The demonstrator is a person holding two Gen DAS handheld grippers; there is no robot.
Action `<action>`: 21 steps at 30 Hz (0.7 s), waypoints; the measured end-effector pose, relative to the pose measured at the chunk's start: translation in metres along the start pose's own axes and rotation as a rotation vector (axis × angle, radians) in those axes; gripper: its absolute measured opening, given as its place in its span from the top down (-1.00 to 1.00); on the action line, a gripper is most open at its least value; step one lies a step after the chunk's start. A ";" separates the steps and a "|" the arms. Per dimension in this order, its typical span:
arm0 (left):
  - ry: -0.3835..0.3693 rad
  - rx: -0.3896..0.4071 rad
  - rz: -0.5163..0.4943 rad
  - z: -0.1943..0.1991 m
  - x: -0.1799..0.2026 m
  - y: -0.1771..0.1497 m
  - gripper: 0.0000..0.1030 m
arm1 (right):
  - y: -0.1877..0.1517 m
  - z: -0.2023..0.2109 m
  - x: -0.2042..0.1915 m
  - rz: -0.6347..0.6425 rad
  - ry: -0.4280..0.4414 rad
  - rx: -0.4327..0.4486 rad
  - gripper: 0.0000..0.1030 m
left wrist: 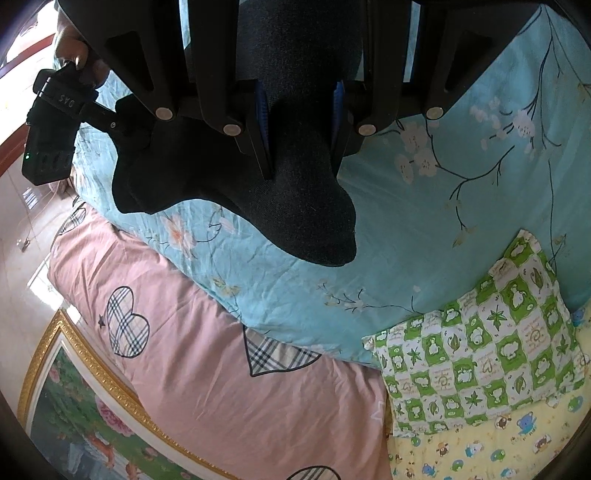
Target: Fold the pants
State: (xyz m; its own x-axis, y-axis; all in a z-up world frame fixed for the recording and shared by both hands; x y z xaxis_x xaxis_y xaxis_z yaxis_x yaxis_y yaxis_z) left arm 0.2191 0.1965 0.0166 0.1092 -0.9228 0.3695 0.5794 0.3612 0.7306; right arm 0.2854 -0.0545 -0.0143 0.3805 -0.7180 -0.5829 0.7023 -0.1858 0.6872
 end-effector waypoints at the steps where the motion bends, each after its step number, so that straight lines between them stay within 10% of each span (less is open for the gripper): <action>1: 0.003 -0.003 0.001 -0.004 -0.002 0.000 0.50 | 0.001 -0.003 0.001 0.000 -0.003 -0.003 0.16; 12: 0.038 -0.048 -0.012 -0.036 -0.019 -0.013 0.45 | -0.005 -0.025 0.033 -0.023 -0.087 -0.046 -0.15; 21: 0.070 -0.048 -0.014 -0.050 -0.030 -0.020 0.03 | -0.013 -0.016 0.068 -0.059 -0.123 -0.027 -0.42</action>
State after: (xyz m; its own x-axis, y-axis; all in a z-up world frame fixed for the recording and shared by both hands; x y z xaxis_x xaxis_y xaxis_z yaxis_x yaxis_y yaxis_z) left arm 0.2441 0.2106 -0.0378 0.1563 -0.9355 0.3167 0.6190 0.3427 0.7067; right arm 0.3120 -0.0898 -0.0695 0.2623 -0.7833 -0.5636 0.7380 -0.2135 0.6402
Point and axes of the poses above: each gripper's, at about its wrist camera, not at the fingertips, and z roughly against the way its jaws point, x to its right, y to its top, the point moved 5 cm from there along -z, roughly the way its jaws point, and after that the axes turned 6 degrees about x, right-handed, at the moved point
